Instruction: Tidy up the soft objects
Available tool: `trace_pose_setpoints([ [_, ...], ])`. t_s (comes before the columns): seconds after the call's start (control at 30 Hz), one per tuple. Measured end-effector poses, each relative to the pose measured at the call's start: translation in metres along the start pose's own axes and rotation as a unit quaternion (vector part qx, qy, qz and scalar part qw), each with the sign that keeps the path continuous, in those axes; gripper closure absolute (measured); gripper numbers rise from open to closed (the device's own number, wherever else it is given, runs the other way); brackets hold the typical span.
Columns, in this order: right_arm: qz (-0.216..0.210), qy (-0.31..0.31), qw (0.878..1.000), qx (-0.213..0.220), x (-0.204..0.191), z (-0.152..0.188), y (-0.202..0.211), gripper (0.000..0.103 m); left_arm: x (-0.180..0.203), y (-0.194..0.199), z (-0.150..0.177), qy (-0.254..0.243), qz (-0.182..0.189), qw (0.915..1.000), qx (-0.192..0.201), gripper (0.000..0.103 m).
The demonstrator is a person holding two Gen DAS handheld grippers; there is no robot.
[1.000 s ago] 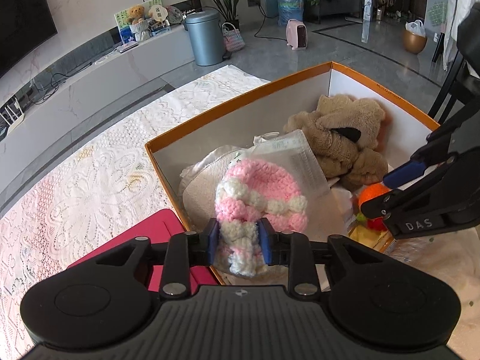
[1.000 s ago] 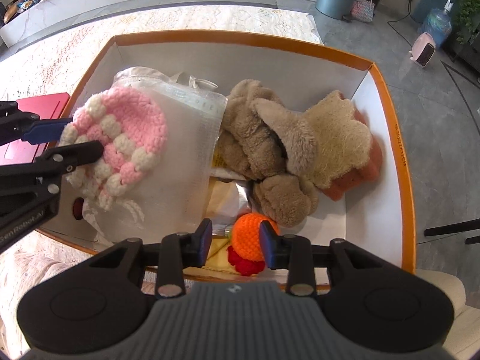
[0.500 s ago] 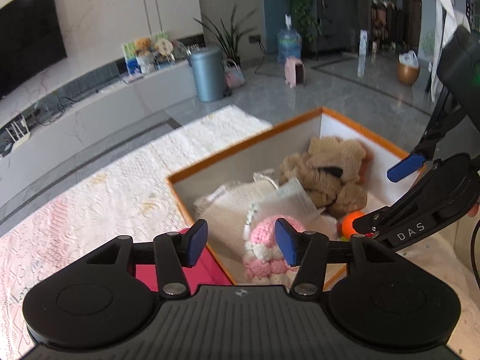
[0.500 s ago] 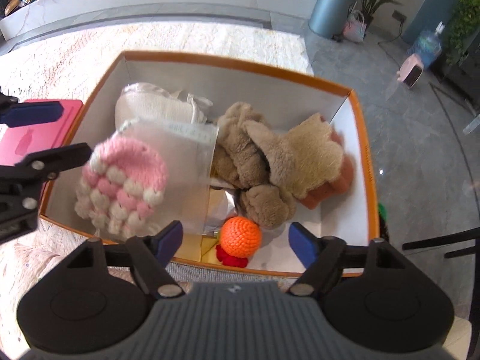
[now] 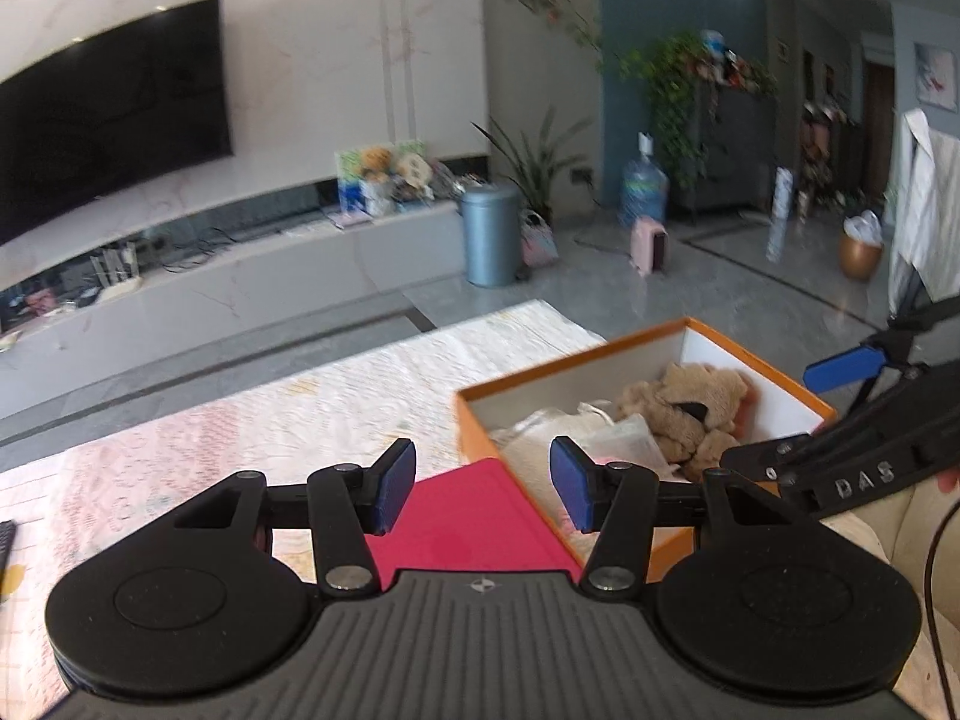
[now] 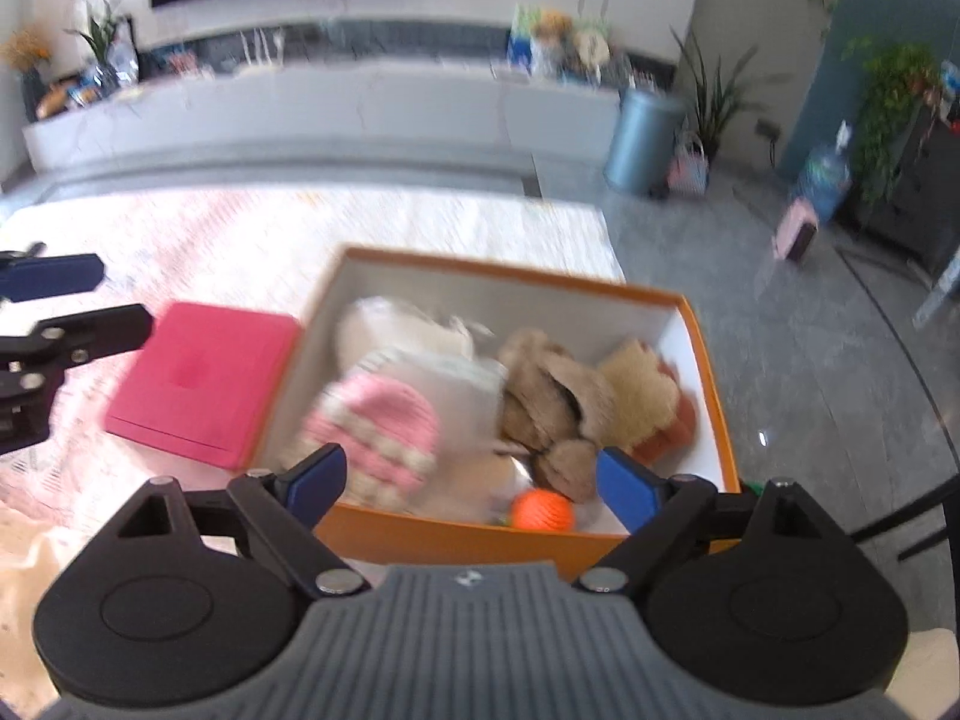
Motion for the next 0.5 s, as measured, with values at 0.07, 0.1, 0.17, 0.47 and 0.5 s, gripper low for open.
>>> trace_pose_setpoints([
  [0.07,-0.005,-0.002,1.000,0.031,-0.013,0.004,0.016,0.014,-0.006,0.011,0.003,0.012,-0.012,0.9998,0.010,0.041],
  [0.1,-0.007,-0.004,0.999,0.044,-0.019,0.006,0.022,0.014,-0.009,0.019,0.006,0.019,-0.021,0.9994,0.018,0.041],
  [0.17,-0.004,-0.010,0.997,0.074,-0.031,0.012,0.035,0.014,-0.013,0.031,0.011,0.030,-0.037,0.9983,0.034,0.041],
  [0.47,0.039,-0.086,0.982,0.161,-0.068,0.061,0.075,0.012,-0.014,0.062,0.055,0.042,-0.102,0.9893,0.095,0.044],
  [0.5,0.044,-0.097,0.980,0.167,-0.073,0.070,0.079,0.011,-0.013,0.063,0.061,0.037,-0.117,0.9871,0.103,0.044],
])
Point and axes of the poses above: each gripper's, at about its wrist camera, not at the fingertips, and y roughly against the way its jaws point, x to its right, z to its underside, the point moved 1 cm from there along -y, roughly the way its jaws point, and after that the axes turned 7 degrees about z, right-handed, at the moved point
